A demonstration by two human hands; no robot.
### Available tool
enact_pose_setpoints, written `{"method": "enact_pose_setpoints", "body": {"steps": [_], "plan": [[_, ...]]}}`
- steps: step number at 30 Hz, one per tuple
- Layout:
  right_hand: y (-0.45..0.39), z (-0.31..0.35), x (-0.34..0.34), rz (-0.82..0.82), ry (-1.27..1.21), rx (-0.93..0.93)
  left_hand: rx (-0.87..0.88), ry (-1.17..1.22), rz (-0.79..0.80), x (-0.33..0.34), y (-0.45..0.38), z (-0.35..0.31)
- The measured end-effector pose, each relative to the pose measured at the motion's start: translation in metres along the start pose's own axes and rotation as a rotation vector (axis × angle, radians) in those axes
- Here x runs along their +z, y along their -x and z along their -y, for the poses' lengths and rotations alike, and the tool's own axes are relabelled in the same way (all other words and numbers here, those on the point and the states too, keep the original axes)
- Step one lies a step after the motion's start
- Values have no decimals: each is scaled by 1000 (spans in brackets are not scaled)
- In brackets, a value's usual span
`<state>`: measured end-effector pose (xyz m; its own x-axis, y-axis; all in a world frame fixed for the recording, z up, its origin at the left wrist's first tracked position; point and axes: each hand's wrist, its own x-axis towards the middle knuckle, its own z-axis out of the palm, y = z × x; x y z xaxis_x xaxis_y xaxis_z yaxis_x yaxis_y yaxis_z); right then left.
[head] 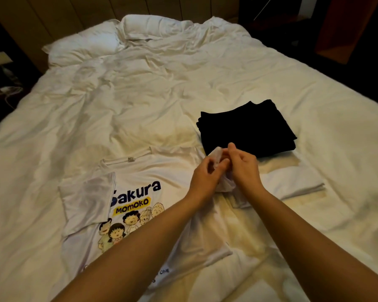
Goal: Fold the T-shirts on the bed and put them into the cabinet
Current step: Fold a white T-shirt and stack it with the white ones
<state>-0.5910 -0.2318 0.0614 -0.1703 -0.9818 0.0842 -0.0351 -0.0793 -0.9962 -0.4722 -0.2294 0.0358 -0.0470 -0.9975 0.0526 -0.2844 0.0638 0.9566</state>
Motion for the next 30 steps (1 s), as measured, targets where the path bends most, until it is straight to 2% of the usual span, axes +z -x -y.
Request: {"method": "enact_pose_setpoints", "body": {"steps": [3, 5, 8, 12, 15, 18, 21, 23, 26, 30], "plan": [[1, 2, 4, 78, -100, 102, -120, 95, -133, -5, -10, -4], [4, 0, 5, 60, -107, 81, -157, 92, -184, -11, -17, -4], [17, -7, 7, 39, 62, -83, -199, 144, -221, -19, -21, -14], [40, -16, 32, 191, 333, -163, -365, 299, -258, -49, -29, -28], [49, -13, 52, 285, 277, -216, -488, 247, -306, -90, -35, -21], [47, -13, 63, 375, 306, -189, -599, 152, -371, -133, -33, 5], [38, -20, 70, 363, 397, -184, -710, -6, -303, -165, -18, 36], [27, -27, 72, 292, 439, -177, -662, -119, -286, -176, -15, 51], [13, -36, 74, 220, 511, -145, -451, -392, -273, -172, -26, 51], [12, -52, 77, 230, 587, -74, -188, -532, -4, -135, -57, 47]]}}
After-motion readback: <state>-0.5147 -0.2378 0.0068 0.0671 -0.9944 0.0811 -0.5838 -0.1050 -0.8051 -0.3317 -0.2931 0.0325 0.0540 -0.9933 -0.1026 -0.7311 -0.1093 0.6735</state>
